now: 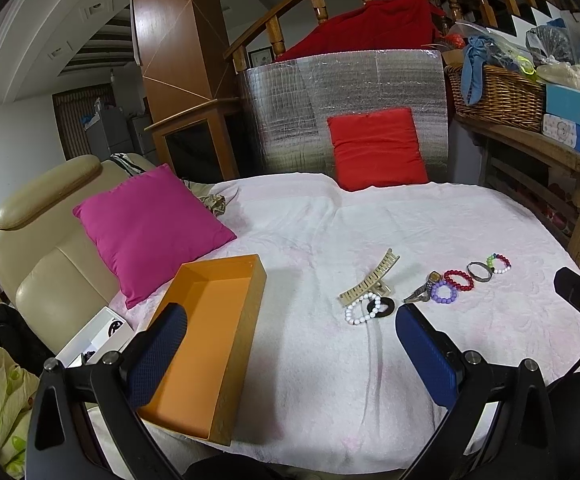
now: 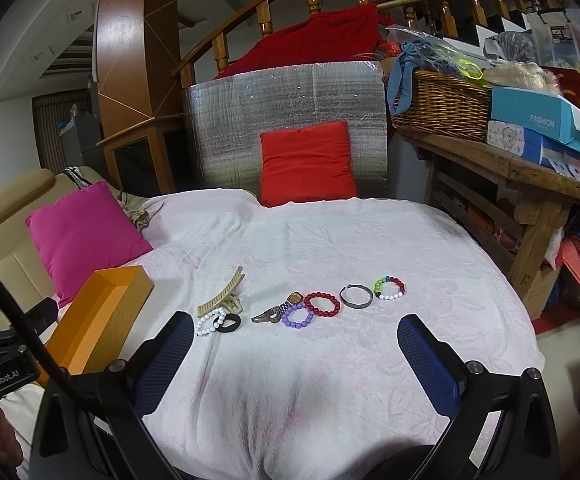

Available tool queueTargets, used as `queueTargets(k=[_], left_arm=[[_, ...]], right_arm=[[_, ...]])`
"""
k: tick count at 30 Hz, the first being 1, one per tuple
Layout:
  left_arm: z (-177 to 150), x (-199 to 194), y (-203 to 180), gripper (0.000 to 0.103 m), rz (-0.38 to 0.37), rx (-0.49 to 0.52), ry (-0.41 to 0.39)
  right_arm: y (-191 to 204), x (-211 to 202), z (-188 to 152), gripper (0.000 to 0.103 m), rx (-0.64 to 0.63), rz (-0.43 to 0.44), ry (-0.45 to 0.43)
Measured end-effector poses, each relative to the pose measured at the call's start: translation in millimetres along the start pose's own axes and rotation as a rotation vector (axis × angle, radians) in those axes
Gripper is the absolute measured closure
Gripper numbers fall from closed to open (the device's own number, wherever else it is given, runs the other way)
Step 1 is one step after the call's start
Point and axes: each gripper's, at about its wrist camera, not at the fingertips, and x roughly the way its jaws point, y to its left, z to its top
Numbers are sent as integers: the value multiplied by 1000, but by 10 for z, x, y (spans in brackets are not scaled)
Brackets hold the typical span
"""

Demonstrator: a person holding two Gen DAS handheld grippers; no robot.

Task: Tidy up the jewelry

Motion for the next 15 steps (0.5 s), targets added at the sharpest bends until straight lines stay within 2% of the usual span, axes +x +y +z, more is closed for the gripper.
queueTargets(k=[15], left_arm=[[18,185,-33,0,10,11,17]], right_arm=[[-33,177,30,0,12,8,7]])
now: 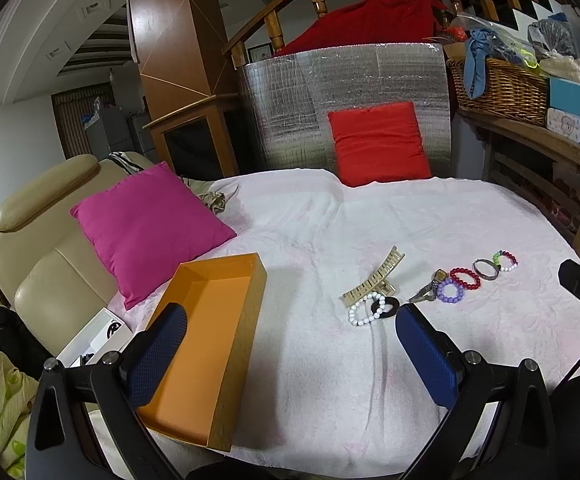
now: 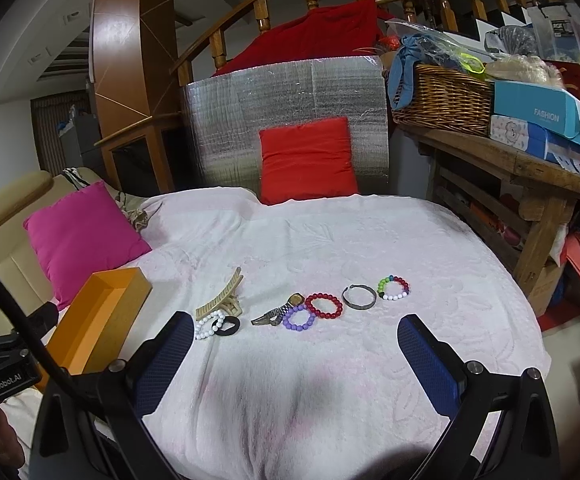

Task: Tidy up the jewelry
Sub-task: 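Grasp the beige claw clip with the left tool while the right tool grasps the silver bangle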

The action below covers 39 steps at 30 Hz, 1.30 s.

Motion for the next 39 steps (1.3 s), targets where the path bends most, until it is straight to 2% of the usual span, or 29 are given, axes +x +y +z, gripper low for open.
queueTargets(k=[10,14,22,24,26,29,33,39], left_arm=[[-57,365,-50,0,0,8,53],[-168,781,-37,0,-68,-23,132],[-506,1811,-126,0,-231,-103,359],[-487,1957,-165,0,-263,-116,379],[-416,2110,-233,0,-255,-109,380],[-268,2283,-311,0,-268,-101,364],[-65,2547,-422,0,-276,-99,357],[68,2859,-528,0,-299,-153,393]], right_arm=[[-169,289,-15,0,32,-13,22],[-344,462,-58,0,44,-2,38],[-817,1310,-218,0,75,64,244],[-884,1513,-233,0,76,91,285],[-969,1713,-229,2,103,105,321],[-1133,1991,-204,7,193,148,358],[-1251,2368,-192,21,292,169,419],[-1393,2773,-173,45,398,96,487]])
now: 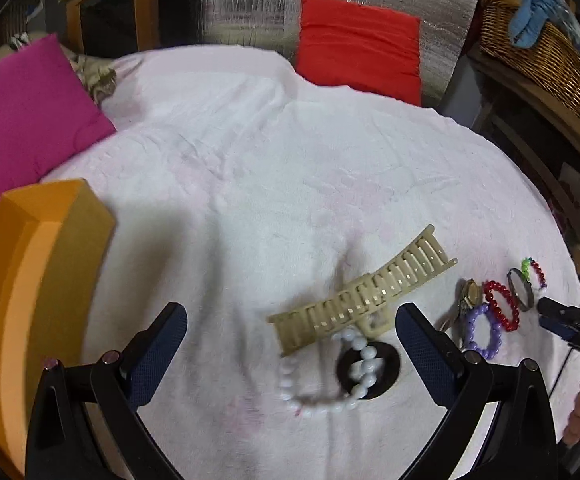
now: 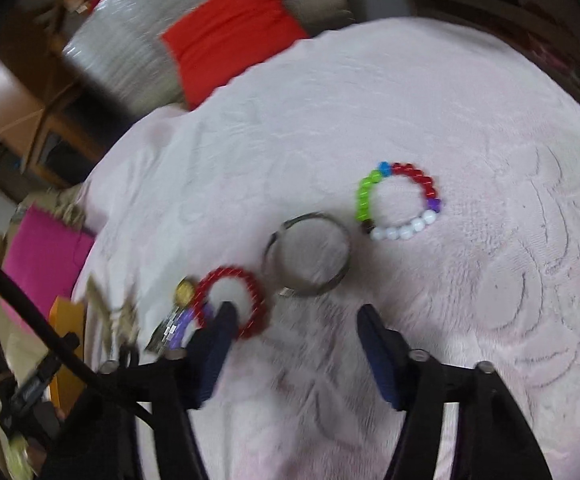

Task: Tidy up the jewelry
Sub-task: 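Grasp the beige claw clip with the left tool while the right tool grasps the silver bangle, then carry clip and bangle into the orange box while both tools open to release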

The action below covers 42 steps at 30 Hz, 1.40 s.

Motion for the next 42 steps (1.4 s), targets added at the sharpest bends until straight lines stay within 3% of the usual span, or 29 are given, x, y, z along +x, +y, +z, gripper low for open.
queueTargets(k=[3,8,18,19,21,23,26,31,35,42], left_arm=[[-17,47,-165,0,13,39,4],[-43,84,-459,0,63,149,-26],[107,378,-794,0,172,358,-4],[110,396,-806,7,167,370,3],[129,440,-808,32,151,389,30],[167,488,-755,75,117,372,79],[225,453,-657,77,96,344,83],[284,182,-486,77,85,325,33],[352,-323,-224,78,66,287,-47],[296,-1375,447,78,63,188,-186]], right_arm=[[-87,81,83,50,64,-28,5],[1,194,166,56,61,-75,3],[80,299,230,92,-11,-226,-25],[87,290,225,94,-23,-228,-28],[84,251,193,97,-47,-238,-32],[80,217,178,98,-58,-216,-29],[105,129,143,99,-82,-196,-45],[59,-69,100,99,-66,-153,-75],[166,-228,85,99,-77,-110,-126],[787,-383,-80,99,-153,55,-138]])
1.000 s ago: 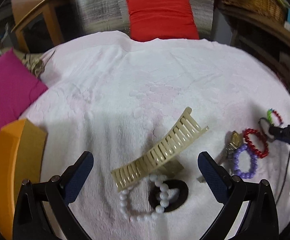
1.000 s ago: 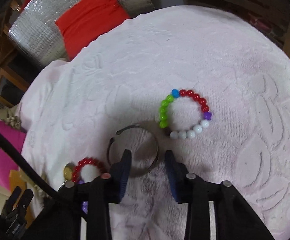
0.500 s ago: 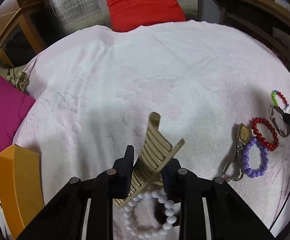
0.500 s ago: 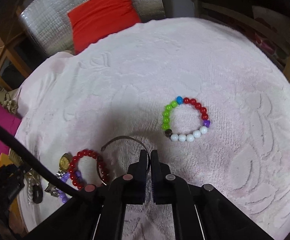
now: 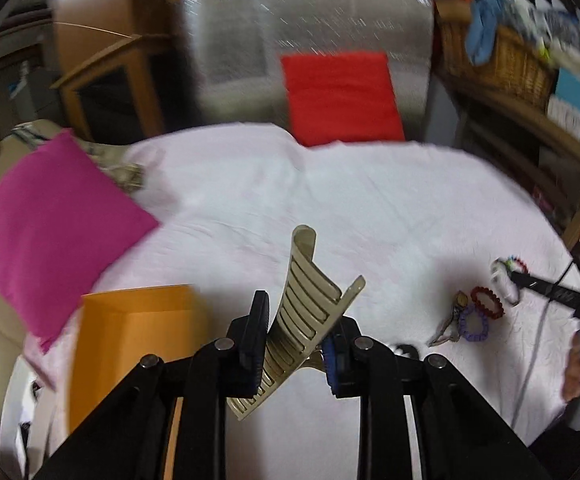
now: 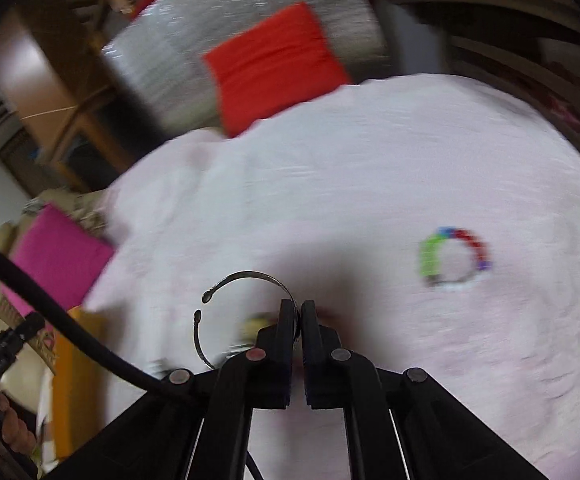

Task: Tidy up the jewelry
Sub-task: 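Carry clip and bangle into the orange box while both tools open to release, then grasp the red bead bracelet with the right tool while the left grasps the white pearl bracelet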

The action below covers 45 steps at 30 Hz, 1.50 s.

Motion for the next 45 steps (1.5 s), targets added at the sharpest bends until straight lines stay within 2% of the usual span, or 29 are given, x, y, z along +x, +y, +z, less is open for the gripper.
queueTargets(k=[3,5,8,10,14,20,23,26,27,28,29,31,33,39,45], left_arm=[[-170,-371,416,78,43,-40,-25],[-356,-487,696,78,85,-67,-3],[-666,-450,1068,78,143,-112,50],[-887,-350,1270,78,154,-152,98],[-1318,-118,1583,78,176,-233,186],[-1829,137,1810,78,170,-314,281],[-1936,225,1826,77,175,-316,304],[-1948,252,1837,76,201,-312,317],[-1941,261,1855,76,206,-311,319],[-1925,251,1853,72,210,-310,318],[-1908,237,1860,61,215,-308,315],[-1862,183,1866,46,238,-302,291],[-1806,134,1821,43,260,-283,260],[-1527,-23,1312,40,190,-203,182],[-1190,-29,523,37,106,-83,115]], right_arm=[[548,56,-92,99,-77,78,20],[1030,164,-181,98,-133,148,55],[1765,326,-360,98,-239,204,112],[2313,471,-488,98,-306,242,149],[3197,779,-774,98,-418,275,205],[3997,1294,-1126,98,-541,234,284],[4121,1545,-1232,98,-581,199,318],[4187,1723,-1310,93,-590,185,356],[4176,1737,-1319,86,-595,177,367],[4184,1775,-1336,74,-600,166,382],[4157,1778,-1338,70,-601,163,395],[4122,1713,-1314,68,-589,199,384],[4040,1558,-1230,66,-574,230,332],[3410,964,-925,53,-487,254,221],[2315,332,-680,53,-394,201,148]])
